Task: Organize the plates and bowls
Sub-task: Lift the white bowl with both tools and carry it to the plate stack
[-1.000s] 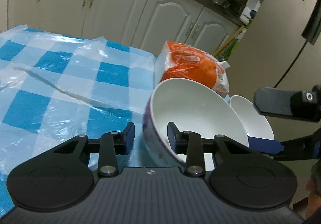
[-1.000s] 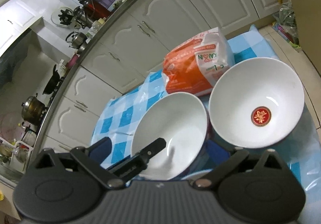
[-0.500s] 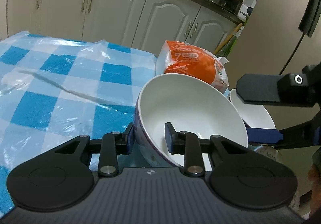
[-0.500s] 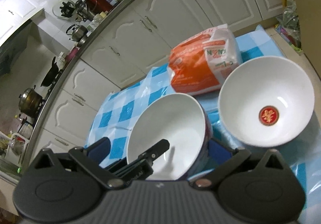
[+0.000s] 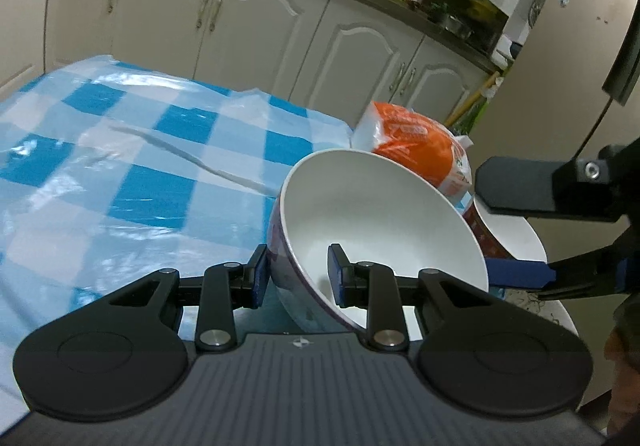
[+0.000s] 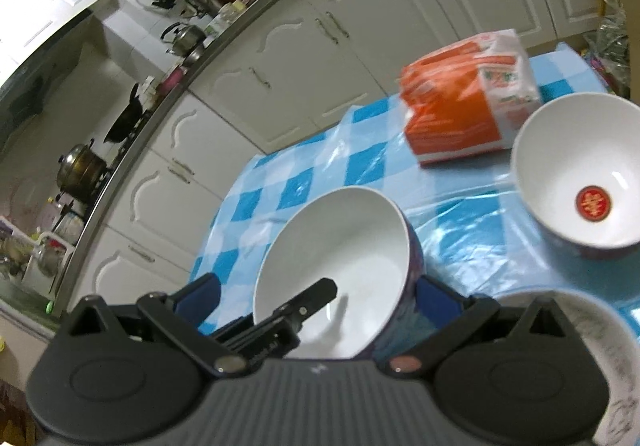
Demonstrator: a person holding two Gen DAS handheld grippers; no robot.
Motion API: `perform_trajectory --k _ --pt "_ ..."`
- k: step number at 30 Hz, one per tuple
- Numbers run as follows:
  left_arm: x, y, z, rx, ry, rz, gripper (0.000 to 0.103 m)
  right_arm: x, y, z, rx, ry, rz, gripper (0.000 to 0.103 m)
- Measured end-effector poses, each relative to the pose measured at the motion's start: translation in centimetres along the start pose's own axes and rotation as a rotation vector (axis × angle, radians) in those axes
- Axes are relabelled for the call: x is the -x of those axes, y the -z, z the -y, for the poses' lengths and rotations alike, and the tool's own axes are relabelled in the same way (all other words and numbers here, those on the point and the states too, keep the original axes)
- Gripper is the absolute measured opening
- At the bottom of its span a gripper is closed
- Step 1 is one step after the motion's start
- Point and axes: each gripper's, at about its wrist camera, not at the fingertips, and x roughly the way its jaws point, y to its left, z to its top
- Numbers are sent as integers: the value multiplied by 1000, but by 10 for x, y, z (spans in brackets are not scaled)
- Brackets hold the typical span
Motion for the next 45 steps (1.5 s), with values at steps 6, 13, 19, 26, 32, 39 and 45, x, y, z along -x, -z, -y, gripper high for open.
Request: perform_trajectory --k 6,13,19,26,32,39,45 --pt "30 5 -20 23 -22 24 31 -9 15 -22 15 -37 -33 103" --pt "69 16 -47 48 -58 49 31 -17 38 -55 53 -91 -63 103" --pt "99 30 -67 82 -97 59 31 -25 62 -88 78 -146 -88 103" --pt "132 48 -84 109 -142 77 31 -34 92 -113 92 -196 -124 103" --pt "148 63 -95 148 -166 66 31 -44 116 -126 86 -212 -172 103" --pt "167 76 -106 170 -183 64 31 -50 134 -134 78 -217 -211 103" --pt "167 83 -113 176 -184 57 31 -48 143 -142 100 -218 -205 103"
